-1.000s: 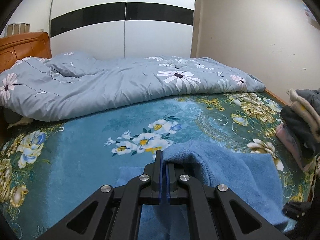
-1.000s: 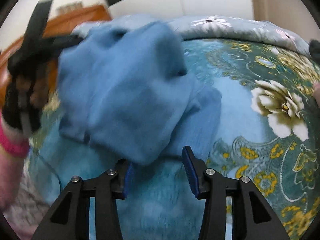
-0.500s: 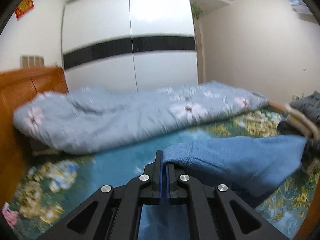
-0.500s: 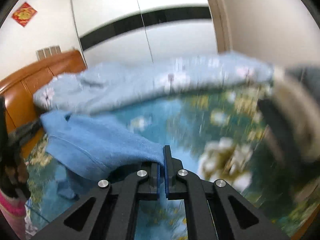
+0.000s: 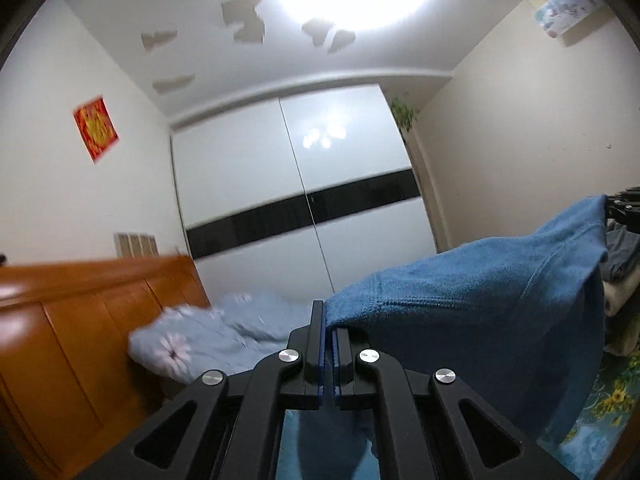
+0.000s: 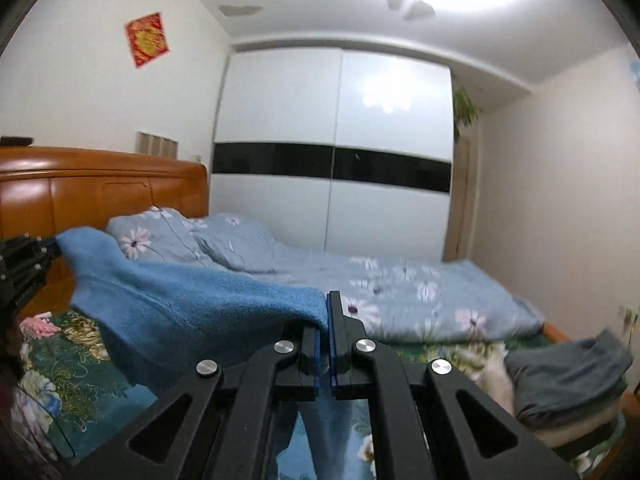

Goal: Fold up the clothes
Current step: 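Hold the shirt with both grippers and shake it out in the air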

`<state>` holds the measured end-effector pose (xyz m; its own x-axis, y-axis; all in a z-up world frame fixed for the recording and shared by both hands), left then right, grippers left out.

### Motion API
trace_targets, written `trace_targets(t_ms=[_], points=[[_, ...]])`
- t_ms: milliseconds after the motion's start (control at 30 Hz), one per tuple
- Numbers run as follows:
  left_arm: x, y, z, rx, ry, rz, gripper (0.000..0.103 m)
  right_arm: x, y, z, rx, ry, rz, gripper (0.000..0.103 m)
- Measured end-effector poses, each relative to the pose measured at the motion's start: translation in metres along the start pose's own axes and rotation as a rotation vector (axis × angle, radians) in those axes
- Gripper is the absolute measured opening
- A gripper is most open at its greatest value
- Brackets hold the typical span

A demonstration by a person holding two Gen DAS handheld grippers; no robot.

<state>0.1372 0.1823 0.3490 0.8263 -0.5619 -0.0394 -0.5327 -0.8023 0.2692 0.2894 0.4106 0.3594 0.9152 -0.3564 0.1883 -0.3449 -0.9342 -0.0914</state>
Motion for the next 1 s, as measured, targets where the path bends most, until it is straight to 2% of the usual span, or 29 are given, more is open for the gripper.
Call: trace_targets(t_ms=[100,200,267,367,467,533,667,767,833,1000], points=[[0.016,0.017,-0.01,-0.013,-0.027,-0.005,0.003,0.015,0.011,-0.014,0.034,-0.027,-0.017,0.003],[0.011,0.03,-0.014,-0.027,-0.018,-0.011,0.003,0.013,0.017,-0.03,0.065,-0.044,-0.032,0.003],[-0.007,0.032,-0.003,-0.045,0.028,-0.021,0.003,-0.001,0.02,-0.037,0.083,-0.035,-0.038,0.003],[-0.055,0.027,0.038,-0.062,0.162,-0.014,0.003,-0.053,0.021,-0.025,0.075,0.076,-0.061,0.003],[-0.121,0.018,0.104,-0.037,0.366,0.021,0.003,-0.129,0.02,0.017,0.049,0.257,-0.077,0.003],[-0.162,0.008,0.152,-0.018,0.492,0.041,0.003,-0.185,0.019,0.057,0.017,0.393,-0.089,0.003],[-0.226,-0.017,0.244,0.026,0.72,0.082,0.003,-0.275,0.009,0.14,-0.06,0.605,-0.096,0.003],[-0.253,-0.031,0.275,0.073,0.805,0.111,0.003,-0.321,-0.003,0.19,-0.124,0.718,-0.105,0.003],[-0.271,-0.039,0.294,0.105,0.858,0.13,0.003,-0.345,-0.008,0.212,-0.136,0.764,-0.102,0.003],[-0.323,-0.051,0.331,0.184,0.979,0.164,0.003,-0.394,-0.023,0.227,-0.227,0.812,-0.107,0.003]])
Point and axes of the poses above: each gripper's, at about its wrist camera, not at the fingertips, and x roughly against the way its jaws point, y to its left, z to its underside, the point moved 4 cm from there along -x, roughly the way its jaws point, and after that the axes turned 9 degrees about -z, right-handed, at the moved point
